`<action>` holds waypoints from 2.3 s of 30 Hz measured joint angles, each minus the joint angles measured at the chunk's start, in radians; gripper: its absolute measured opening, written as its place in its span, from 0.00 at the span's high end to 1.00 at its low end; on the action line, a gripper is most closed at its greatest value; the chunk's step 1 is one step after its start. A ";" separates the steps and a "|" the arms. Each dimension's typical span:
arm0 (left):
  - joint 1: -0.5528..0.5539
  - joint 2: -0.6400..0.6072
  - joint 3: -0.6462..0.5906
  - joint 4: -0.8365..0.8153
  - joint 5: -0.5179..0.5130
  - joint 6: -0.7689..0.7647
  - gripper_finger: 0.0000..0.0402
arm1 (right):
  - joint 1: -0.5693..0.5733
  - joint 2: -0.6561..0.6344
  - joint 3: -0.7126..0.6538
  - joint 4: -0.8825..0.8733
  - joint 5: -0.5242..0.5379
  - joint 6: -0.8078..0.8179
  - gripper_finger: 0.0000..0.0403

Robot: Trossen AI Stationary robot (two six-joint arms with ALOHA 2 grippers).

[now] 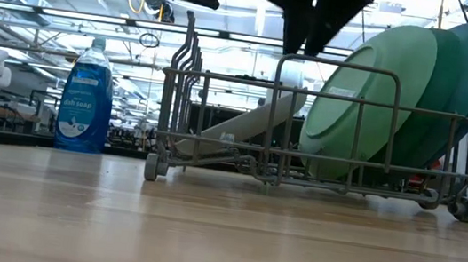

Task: Sort dishes
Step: Put the white plate into the dish rack

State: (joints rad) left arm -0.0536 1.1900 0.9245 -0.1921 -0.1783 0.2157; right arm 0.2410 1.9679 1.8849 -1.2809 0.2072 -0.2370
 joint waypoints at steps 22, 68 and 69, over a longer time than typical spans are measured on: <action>0.000 0.000 0.001 0.001 0.000 0.001 0.68 | -0.041 0.173 0.008 -0.126 0.118 -0.169 0.94; -0.146 -0.283 0.001 0.019 -0.111 0.011 0.68 | 0.122 -0.254 -0.278 0.643 0.530 1.015 0.99; -0.146 -0.283 0.001 0.019 -0.111 0.011 0.68 | 0.126 -0.295 -0.346 0.714 0.526 1.013 0.99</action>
State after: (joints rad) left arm -0.1992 0.9073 0.9253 -0.1728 -0.2897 0.2268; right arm 0.3671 1.6734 1.5392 -0.5673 0.7329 0.7762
